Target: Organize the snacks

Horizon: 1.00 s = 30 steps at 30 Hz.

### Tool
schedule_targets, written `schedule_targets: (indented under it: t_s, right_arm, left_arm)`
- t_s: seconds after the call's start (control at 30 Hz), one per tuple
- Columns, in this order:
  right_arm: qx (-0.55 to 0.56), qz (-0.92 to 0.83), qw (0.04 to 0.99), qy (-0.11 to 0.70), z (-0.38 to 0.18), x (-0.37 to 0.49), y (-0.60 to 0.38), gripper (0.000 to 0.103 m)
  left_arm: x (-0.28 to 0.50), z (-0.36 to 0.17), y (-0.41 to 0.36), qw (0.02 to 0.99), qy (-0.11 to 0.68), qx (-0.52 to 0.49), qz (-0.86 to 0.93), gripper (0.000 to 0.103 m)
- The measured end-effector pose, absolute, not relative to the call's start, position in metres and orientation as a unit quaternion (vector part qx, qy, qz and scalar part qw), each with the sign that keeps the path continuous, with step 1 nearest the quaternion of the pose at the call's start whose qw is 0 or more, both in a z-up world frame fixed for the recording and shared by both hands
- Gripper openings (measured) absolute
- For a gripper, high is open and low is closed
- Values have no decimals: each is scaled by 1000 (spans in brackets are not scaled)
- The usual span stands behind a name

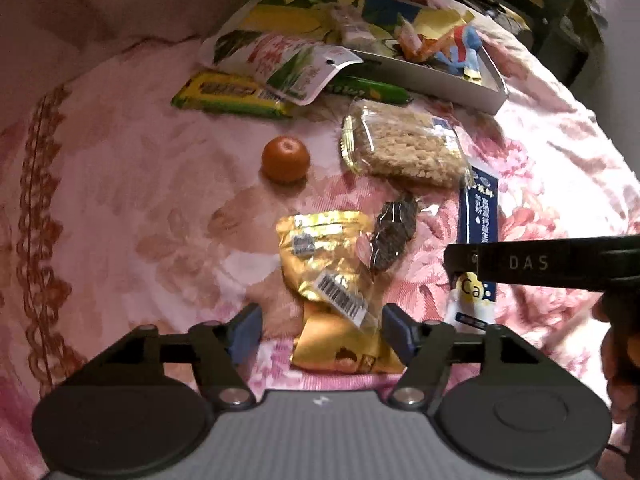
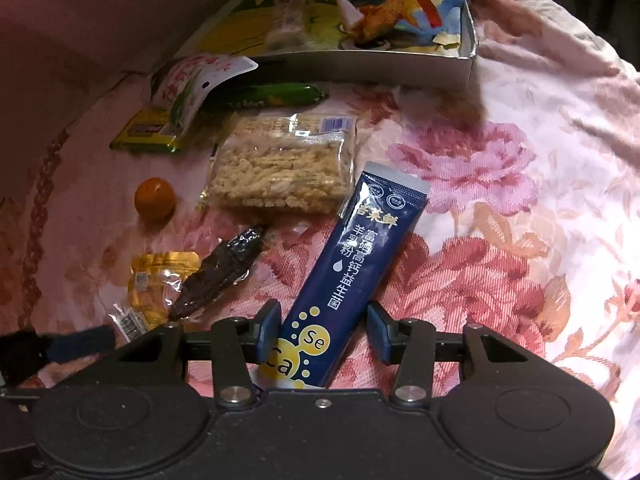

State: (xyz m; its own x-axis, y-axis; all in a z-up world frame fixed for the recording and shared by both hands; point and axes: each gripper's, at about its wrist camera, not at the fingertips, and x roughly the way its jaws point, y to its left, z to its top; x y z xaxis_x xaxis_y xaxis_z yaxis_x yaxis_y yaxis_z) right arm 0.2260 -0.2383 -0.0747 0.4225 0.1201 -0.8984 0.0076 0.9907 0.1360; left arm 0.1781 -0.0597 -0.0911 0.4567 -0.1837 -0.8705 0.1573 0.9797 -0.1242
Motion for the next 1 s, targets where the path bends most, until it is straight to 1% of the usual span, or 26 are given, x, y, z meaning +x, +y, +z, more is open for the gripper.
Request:
schedule_targets:
  t_s: [0.1,0.23,0.3,0.4,0.43,0.47,0.67,0.87,1.0]
  right_arm:
    - [57,27,844,533,-74,227,-238,49]
    - [55,24,844,533,-75,230,-238,49]
    - [53,24,844,533,-77,232,-237,49]
    - [51,26,845,532,-76,231,-236,49]
    - [50,28,845,532,-76,230,-236,49]
    - [48,29,845,532,-76,230,-236,49]
    - [49,63,842,534,-73,223,-230,49]
    - [45,134,834,534,-68,216,-211,49]
    - [15,133,838,529,-68,212,-199,51]
  left_arm:
    - [183,-96,-71,859,501,19,-105,78]
    - [177,-101,-84,866,480,81,-113,79]
    - [174,-101,-86,867,475,98,-119,73]
    - [172,-98,-86,864,477,106,-118,57]
    - [171,-97,-84,864,479,108,-115,54]
    - [170,-96,-82,863,481,107,-112,53]
    - [163,-90,-60,860,499,72,-80,52]
    - [160,-89,-36,857,513,9,-59,54]
    - [164,-92,-33,858,512,15,-44,56]
